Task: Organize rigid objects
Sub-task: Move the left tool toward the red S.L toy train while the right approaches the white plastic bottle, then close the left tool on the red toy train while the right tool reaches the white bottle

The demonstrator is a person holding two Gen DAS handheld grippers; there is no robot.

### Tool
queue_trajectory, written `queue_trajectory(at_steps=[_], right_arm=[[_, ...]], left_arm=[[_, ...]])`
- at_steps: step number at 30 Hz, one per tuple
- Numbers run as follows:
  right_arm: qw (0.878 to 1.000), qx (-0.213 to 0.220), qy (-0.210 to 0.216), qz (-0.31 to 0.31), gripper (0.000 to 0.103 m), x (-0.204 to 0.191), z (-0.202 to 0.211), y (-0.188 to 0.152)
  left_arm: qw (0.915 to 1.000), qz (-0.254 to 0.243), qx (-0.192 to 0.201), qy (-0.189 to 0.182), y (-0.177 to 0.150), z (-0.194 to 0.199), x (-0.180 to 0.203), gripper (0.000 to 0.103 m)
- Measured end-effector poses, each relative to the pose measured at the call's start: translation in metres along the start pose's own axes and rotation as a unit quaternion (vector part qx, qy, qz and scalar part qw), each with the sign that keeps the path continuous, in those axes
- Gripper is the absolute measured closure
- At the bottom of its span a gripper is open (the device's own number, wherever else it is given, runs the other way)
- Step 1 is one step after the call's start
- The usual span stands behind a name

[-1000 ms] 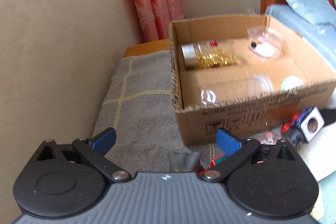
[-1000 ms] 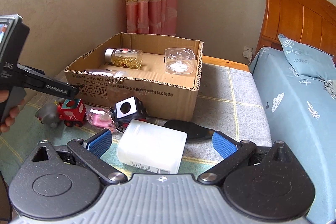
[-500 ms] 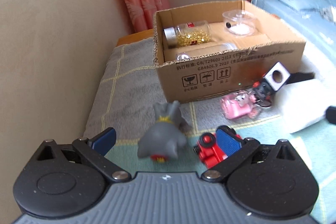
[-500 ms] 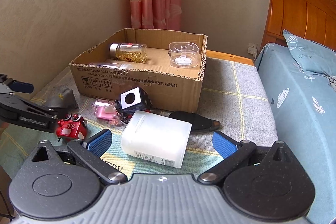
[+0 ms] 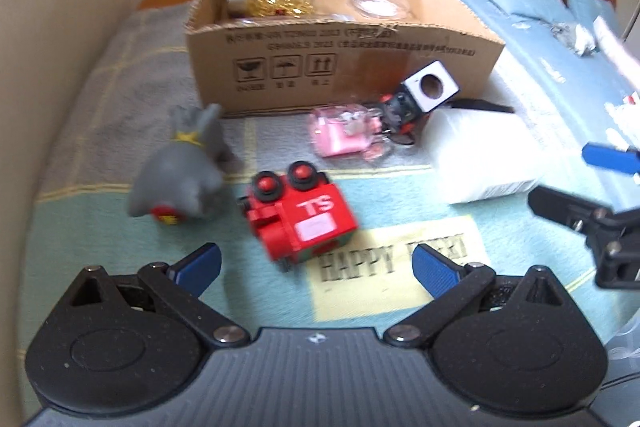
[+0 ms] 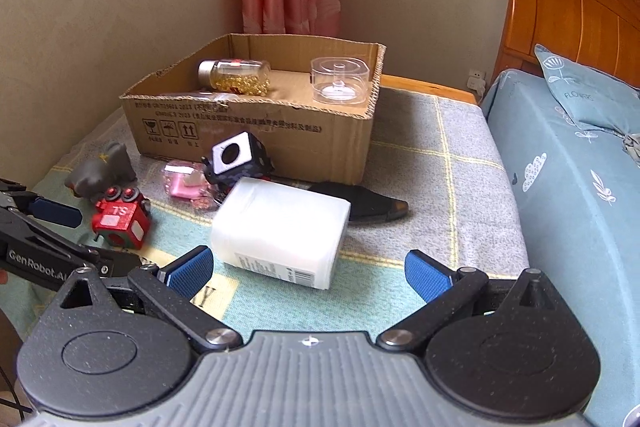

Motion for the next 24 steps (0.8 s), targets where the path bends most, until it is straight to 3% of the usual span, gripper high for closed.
queue_trajectory(at_steps=[4, 11, 13, 15, 18, 24], right_arm=[[1.0, -0.008, -0.008, -0.007, 0.0, 0.011, -0.004, -0.004], [0.999, -0.019, -0.022, -0.017, 0.0, 0.026, -0.01, -0.01], [0.999, -0.024, -0.023, -0.015, 0.0, 0.028, -0.012, -0.012], [0.999, -0.029, -0.02, -0.011, 0.0, 0.027, -0.013, -0.015], [0.999, -0.036, 0.0, -0.005, 0.0, 0.018, -0.014, -0.016], [0.998, -0.039, 0.041, 0.004, 0.0, -0.01, -0.022, -0.005]], left_arm=[[0.9995, 0.016, 0.002, -0.027, 0.008, -0.011, 0.004, 0.002], [0.9995, -0.011, 0.028, -0.007, 0.025, -0.021, 0.01, 0.005], [0.9992, -0.026, 0.03, 0.009, 0.027, -0.024, 0.007, 0.012], [0.9982, -0.04, 0.031, 0.032, 0.024, -0.021, 0.005, 0.031], [0.9972, -0.044, 0.041, 0.043, 0.019, -0.015, -0.002, 0.05], [0.9975, -0.028, 0.04, 0.051, 0.006, -0.004, -0.016, 0.053]])
Point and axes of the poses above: each gripper's, at about its wrist camera, not at the fingertips, and z roughly against the way its jaws point, x to its right, y to its top, the point moved 10 cm from there along -z, roughly the way its jaws point, and after that the axes turned 13 degrees about -z, right-handed, at the moved point
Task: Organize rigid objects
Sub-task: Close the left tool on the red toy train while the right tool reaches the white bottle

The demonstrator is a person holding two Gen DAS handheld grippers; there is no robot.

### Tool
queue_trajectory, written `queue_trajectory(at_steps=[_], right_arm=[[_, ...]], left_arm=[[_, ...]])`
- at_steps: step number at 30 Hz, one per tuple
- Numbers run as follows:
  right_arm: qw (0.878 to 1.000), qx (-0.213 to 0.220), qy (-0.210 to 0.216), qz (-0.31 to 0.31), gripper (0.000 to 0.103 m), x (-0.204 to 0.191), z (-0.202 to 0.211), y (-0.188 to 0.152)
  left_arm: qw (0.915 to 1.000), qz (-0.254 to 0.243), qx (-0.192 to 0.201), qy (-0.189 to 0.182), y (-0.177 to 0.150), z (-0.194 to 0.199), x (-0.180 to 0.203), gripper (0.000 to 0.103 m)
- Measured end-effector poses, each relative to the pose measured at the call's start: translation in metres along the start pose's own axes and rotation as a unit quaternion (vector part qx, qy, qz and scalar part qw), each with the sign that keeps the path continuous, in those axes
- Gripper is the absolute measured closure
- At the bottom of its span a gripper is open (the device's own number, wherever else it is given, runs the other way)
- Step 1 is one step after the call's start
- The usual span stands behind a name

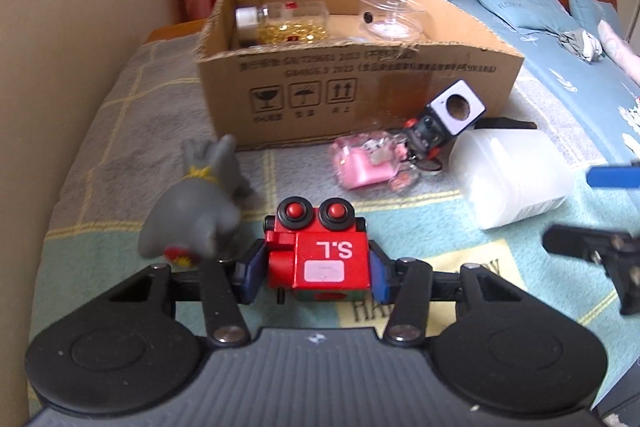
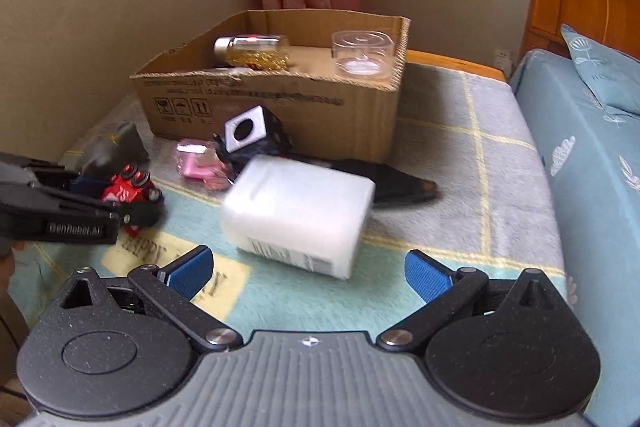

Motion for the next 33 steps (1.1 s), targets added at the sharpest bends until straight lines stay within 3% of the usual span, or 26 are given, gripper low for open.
queue_trajectory(at_steps=[6, 9, 12, 17, 24, 33], right_arm=[[1.0, -0.003, -0.005, -0.015, 0.0, -0.018, -0.023, 0.014], [0.999, -0.004, -0.032, -0.01, 0.0, -0.019, -0.033, 0.013], [0.998, -0.006, -0.064, -0.004, 0.0, -0.007, -0.036, 0.007], [0.997, -0.024, -0.079, -0.008, 0.0, 0.024, -0.033, -0.009], [0.998, -0.009, -0.058, 0.004, 0.0, 0.032, -0.031, -0.014], [0.998, 0.0, -0.06, -0.001, 0.0, 0.03, -0.04, -0.004]], left_arm=[[1.0, 0.008, -0.003, 0.002, -0.011, 0.008, -0.007, 0.053], [1.0, 0.007, -0.003, 0.002, -0.012, 0.009, -0.007, 0.053], [1.0, 0.003, -0.003, 0.004, -0.011, 0.008, -0.007, 0.053], [1.0, -0.001, -0.002, 0.002, -0.01, 0.007, -0.005, 0.052], [0.9999, -0.013, 0.005, -0.002, -0.008, 0.003, 0.0, 0.037], [0.9998, -0.019, 0.01, -0.006, -0.003, 0.0, 0.003, 0.033]])
Point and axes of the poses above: each gripper's, at about its wrist camera, not at the fingertips, and z roughly against the way its jaws point, x to its right, y to its top, the point moved 10 cm from there along -z, roughly the way its jaws point, and after that the axes turned 13 degrees about -z, right-handed, at the moved point
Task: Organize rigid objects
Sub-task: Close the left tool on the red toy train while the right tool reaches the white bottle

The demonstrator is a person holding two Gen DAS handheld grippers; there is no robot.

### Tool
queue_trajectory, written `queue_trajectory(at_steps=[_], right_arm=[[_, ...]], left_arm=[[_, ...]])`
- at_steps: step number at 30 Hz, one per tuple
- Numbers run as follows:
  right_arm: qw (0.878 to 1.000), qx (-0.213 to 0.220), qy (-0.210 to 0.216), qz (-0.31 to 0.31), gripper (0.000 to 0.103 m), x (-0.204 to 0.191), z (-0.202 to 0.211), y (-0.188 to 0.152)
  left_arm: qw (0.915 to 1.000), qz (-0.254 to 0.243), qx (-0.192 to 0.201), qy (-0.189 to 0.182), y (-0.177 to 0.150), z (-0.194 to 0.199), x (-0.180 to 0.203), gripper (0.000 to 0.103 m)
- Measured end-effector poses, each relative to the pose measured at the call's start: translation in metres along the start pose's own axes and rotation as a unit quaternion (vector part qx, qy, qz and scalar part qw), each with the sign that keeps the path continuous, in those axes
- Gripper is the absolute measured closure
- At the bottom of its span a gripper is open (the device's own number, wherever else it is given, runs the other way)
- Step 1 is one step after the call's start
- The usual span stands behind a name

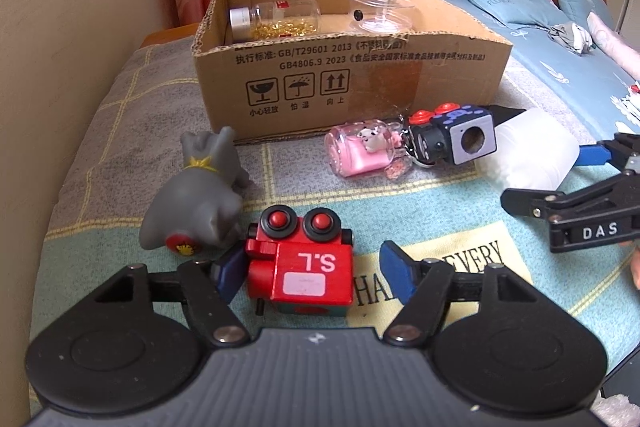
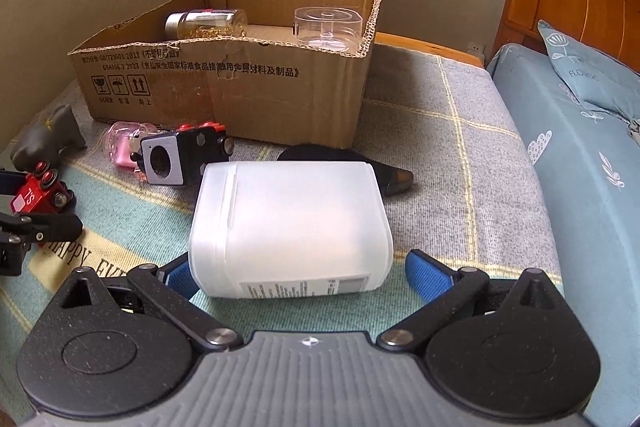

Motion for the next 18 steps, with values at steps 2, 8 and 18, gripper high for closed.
queue_trajectory(at_steps=[2, 8, 18], right_arm=[[1.0, -0.001, 0.001, 0.001, 0.0, -0.001, -0.002, 0.002], [1.0, -0.012, -0.001, 0.015, 0.0, -0.005, -0.007, 0.007], [0.998, -0.008, 0.011, 0.066, 0.009, -0.022, 0.0, 0.019]], left_arm=[[1.0, -0.001, 0.001, 0.0, 0.0, 0.0, 0.0, 0.033], [1.0, -0.004, -0.004, -0.002, -0.001, 0.002, -0.001, 0.035], [1.0, -0.005, -0.001, 0.001, 0.001, 0.009, -0.005, 0.042]])
Point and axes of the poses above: each gripper's, at about its wrist camera, not at the fingertips, and z roughly against the way its jaws point, x to its right, y to its top, the point moved 10 cm from there along -z, roughly the way its jaws point, and after that the axes turned 13 degrees about -z, right-handed, at the moved point
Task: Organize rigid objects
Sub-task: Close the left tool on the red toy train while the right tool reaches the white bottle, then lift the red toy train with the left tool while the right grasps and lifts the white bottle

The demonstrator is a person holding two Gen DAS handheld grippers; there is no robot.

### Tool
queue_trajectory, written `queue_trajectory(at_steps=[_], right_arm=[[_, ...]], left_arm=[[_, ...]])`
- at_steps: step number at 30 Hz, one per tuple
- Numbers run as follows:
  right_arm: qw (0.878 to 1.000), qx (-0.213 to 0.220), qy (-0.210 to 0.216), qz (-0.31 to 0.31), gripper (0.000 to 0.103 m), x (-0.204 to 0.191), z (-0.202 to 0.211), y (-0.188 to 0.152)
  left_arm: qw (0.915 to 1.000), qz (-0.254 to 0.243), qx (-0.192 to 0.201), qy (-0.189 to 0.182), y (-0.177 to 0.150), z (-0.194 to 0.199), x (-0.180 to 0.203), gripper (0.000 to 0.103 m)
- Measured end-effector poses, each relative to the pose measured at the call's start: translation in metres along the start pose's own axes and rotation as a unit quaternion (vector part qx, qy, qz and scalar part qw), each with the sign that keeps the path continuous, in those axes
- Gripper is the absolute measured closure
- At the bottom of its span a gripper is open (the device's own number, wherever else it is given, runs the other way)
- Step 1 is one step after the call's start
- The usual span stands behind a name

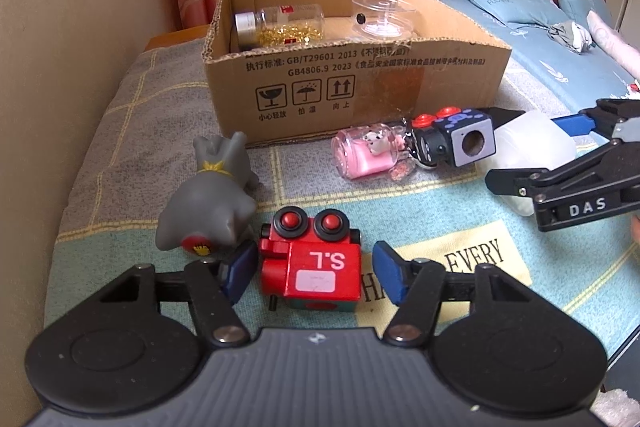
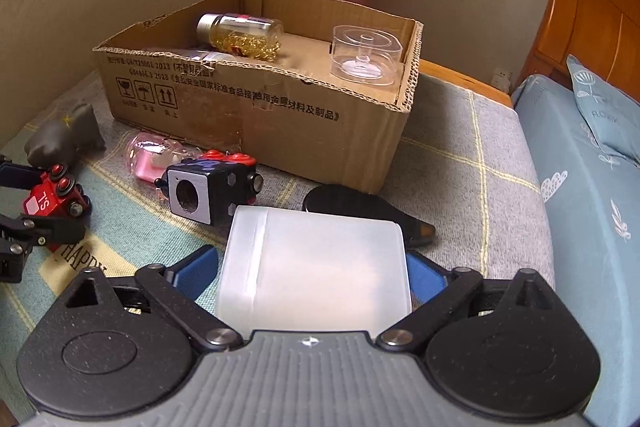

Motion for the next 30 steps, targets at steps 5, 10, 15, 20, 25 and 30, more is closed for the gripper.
queue_trajectory(at_steps=[5, 10, 15, 20, 25, 30], right_arm=[[1.0, -0.011, -0.005, 0.011, 0.016, 0.002, 0.001, 0.001], [1.0, -0.014, -0.006, 0.018, 0.016, 0.003, 0.006, 0.0], [1.0, -0.012, 0.009, 0.022, 0.016, 0.005, 0.019, 0.002], [0.999, -0.003, 0.018, 0.029, 0.016, 0.009, 0.038, 0.012], [0.999, 0.017, 0.032, 0.032, 0.016, 0.011, 0.055, 0.033], [0.997, 0.047, 0.043, 0.038, 0.016, 0.008, 0.064, 0.067]], left_arm=[[1.0, -0.006, -0.005, 0.002, 0.0, 0.0, -0.002, 0.05], [0.9999, -0.011, -0.009, -0.001, 0.001, 0.002, -0.002, 0.05], [0.9998, -0.013, -0.001, -0.012, 0.007, 0.011, 0.0, 0.051], [0.9996, -0.02, 0.012, -0.015, 0.017, 0.025, 0.001, 0.051], [0.9992, -0.021, 0.03, -0.018, 0.032, 0.038, 0.002, 0.051], [0.9986, -0.025, 0.046, -0.011, 0.045, 0.049, 0.001, 0.051]])
Point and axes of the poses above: each gripper's, at about its wrist camera, not at the fingertips, and z roughly against the way its jaws point, x to its right, y to its top, the point moved 10 cm from there along -z, roughly the way its jaws point, and after that the axes turned 13 degrees about -z, right-handed, at the moved point
